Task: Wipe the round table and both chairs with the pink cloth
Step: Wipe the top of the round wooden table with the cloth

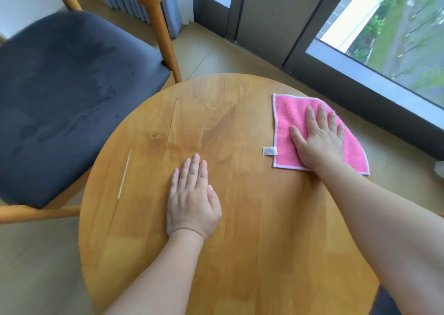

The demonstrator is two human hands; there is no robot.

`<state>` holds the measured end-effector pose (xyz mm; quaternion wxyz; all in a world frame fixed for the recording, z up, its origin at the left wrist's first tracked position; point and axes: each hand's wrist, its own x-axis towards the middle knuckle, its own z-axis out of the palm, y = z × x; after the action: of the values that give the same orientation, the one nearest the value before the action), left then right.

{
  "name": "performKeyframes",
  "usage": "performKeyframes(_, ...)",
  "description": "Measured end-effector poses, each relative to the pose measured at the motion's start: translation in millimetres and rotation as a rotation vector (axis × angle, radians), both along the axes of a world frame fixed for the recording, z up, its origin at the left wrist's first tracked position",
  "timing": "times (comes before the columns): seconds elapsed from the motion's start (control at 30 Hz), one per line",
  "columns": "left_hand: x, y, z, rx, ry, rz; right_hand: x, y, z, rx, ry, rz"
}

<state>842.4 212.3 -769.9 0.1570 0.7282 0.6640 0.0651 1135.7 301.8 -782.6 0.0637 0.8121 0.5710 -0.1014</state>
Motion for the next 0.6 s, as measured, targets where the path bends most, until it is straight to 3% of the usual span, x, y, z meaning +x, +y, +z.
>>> performKeyframes(0.3,-0.4,-2.3,0.1,0.002,0.01,-0.004,-15.7,19.7,-0.7,0.014,0.012,-0.063)
performKeyframes(0.6,-1.2,-1.7,1.7,0.064,-0.119,0.002,-135.7,-16.7,-2.5,0.041,0.115,0.216)
